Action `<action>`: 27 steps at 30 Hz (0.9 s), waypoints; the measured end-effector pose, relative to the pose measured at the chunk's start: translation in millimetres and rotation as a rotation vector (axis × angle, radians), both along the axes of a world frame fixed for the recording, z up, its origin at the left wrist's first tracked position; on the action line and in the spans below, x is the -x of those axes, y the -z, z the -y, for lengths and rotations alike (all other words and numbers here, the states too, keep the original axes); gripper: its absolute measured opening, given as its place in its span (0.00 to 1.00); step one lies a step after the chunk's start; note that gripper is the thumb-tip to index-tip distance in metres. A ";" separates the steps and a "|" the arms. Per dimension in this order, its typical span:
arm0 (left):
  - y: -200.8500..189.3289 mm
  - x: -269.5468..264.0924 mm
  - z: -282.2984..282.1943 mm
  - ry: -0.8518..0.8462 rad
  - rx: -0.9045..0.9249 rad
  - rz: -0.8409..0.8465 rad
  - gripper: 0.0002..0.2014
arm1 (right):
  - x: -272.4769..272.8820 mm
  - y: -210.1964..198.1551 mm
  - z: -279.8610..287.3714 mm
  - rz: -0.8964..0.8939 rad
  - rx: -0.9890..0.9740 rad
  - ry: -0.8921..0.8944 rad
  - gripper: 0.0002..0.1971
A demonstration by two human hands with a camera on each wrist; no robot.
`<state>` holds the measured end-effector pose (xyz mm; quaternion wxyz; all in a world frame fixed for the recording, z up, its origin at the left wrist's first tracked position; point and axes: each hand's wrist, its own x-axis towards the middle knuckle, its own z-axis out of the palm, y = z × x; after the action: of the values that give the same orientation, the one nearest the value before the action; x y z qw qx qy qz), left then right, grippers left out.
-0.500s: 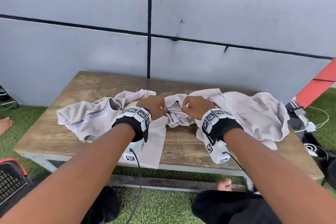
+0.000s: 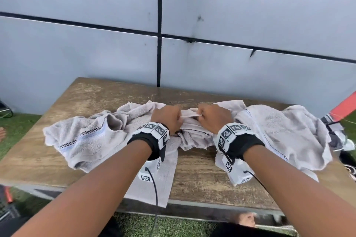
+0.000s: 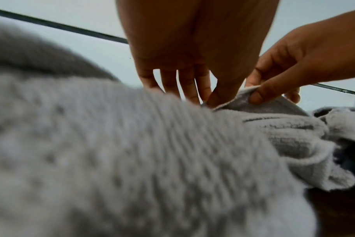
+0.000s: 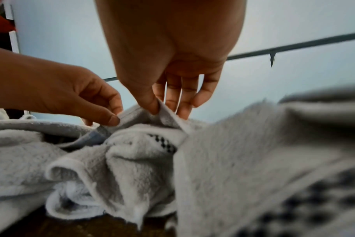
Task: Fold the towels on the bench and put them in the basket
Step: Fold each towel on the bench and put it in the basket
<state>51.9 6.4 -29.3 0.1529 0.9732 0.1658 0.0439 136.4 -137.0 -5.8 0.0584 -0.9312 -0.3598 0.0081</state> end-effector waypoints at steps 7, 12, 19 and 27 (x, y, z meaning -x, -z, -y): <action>-67.9 28.5 7.7 0.059 -0.204 0.153 0.09 | 25.4 -71.1 24.1 0.070 -0.126 -0.016 0.06; -131.8 55.4 -3.0 0.011 -0.207 0.234 0.08 | 39.1 -142.4 41.0 0.149 -0.292 0.002 0.04; -267.2 71.0 -14.9 0.023 0.087 0.594 0.05 | 38.7 -260.6 68.6 0.214 -0.544 0.036 0.04; -381.2 84.2 -17.3 0.120 0.018 0.941 0.08 | 40.4 -377.1 92.5 0.352 -0.740 -0.048 0.03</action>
<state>-32.2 23.7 351.9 0.2219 0.8541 0.0225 0.4699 96.0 -229.5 371.3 0.3267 -0.8258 -0.3648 -0.2797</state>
